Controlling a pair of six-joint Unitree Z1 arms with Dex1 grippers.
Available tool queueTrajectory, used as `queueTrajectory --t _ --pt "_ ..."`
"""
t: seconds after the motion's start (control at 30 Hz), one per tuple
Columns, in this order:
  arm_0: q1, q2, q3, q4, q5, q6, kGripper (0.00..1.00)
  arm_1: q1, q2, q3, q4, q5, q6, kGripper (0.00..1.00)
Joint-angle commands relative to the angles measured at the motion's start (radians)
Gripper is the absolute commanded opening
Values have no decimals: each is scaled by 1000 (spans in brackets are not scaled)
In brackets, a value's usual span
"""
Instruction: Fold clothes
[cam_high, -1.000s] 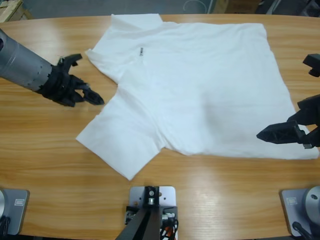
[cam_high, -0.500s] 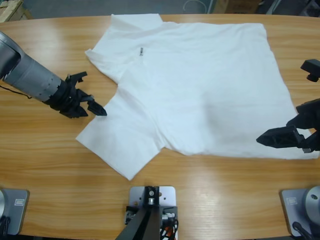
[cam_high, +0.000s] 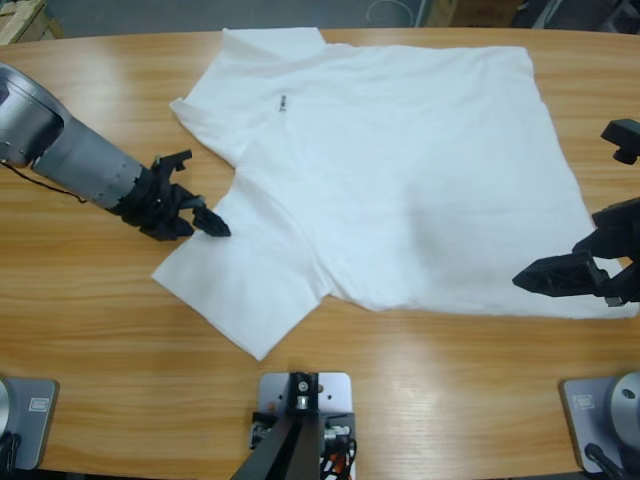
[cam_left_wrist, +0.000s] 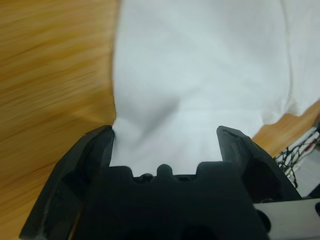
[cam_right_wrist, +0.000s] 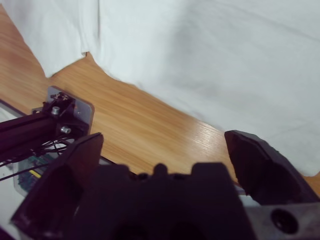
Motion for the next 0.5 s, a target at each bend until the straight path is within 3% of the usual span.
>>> queueTrajectory --t 0.03,0.1,0.13,0.23,0.27,0.5 --pt "-31 91 24 -39 -43 -3 816 9 5 33 -10 14 8 1000" --pt "-32 91 24 -40 -43 -3 808 9 5 33 -10 14 8 1000" --pt "-32 91 24 -40 -43 -3 705 9 5 33 -10 14 8 1000" --pt "-32 89 22 -44 -34 -1 37 9 5 35 -10 11 8 1000" --pt "-32 89 21 -45 -25 -1 0 9 5 35 -10 10 8 1000" --pt "-22 106 18 -51 -2 -1 0 9 2 33 -10 9 8 1000"
